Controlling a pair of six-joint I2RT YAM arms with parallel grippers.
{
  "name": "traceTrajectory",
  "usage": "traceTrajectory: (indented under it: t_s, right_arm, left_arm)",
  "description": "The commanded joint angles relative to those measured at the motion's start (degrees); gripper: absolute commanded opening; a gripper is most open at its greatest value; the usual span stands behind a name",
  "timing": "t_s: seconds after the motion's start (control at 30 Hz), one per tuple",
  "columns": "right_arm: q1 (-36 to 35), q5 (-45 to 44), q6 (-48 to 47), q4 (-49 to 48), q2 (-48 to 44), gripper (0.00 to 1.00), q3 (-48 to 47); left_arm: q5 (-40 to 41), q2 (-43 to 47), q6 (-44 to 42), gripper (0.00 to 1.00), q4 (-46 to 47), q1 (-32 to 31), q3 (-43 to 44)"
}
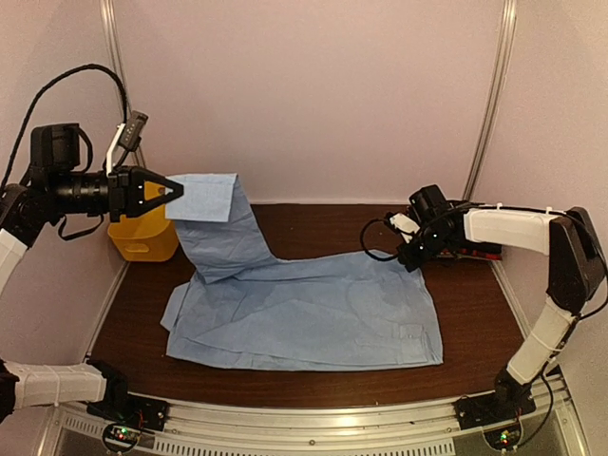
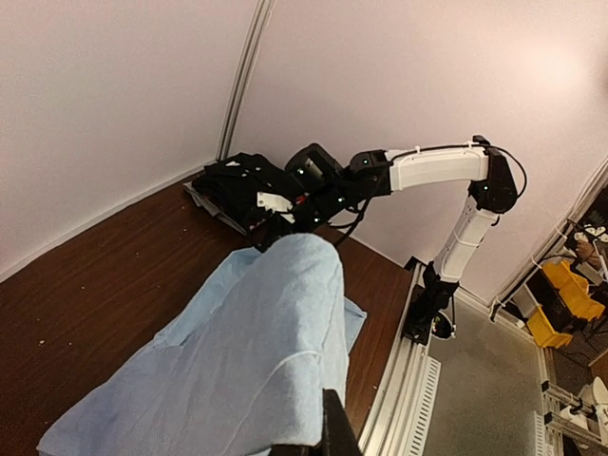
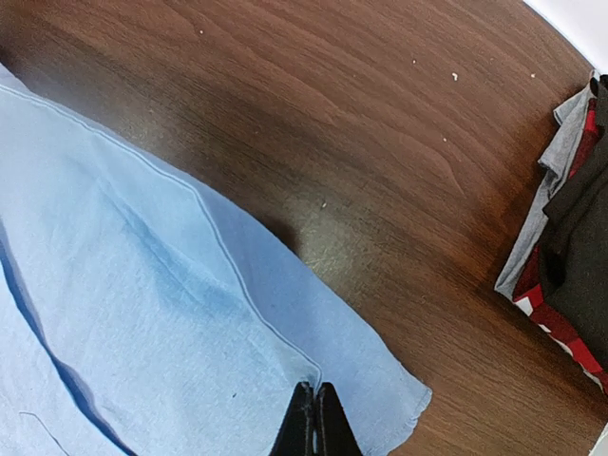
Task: Fold and stack the long sleeve shirts
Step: Fold the corner of the shirt from the 1/3-folded shirt.
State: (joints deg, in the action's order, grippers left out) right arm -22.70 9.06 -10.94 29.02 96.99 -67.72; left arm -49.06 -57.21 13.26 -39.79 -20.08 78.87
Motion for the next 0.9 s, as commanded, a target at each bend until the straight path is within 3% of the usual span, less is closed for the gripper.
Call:
traceTrajectory:
  t_s: [0.0,0.47,0.87]
  right_arm:
    - [-1.42,-4.05,3.36,-1.51,-3.42,0.00,2.15]
    - [-7.57,-7.57,12.75,-6.31,-12.52,0.04,14.92]
    - [-8.58,-15.30,18.87,-0.61,-14.02,0.33,15.45]
  left_arm:
    - [-0.59,2.49,-1.14,0.00,-0.45,0.21,-1.39]
    - [-1.16,6.79,-1.18,0.00,-3.80,0.21,-4.21]
    - [-1.42,9.42,-0.78,0.00,-4.73,0.21,-4.34]
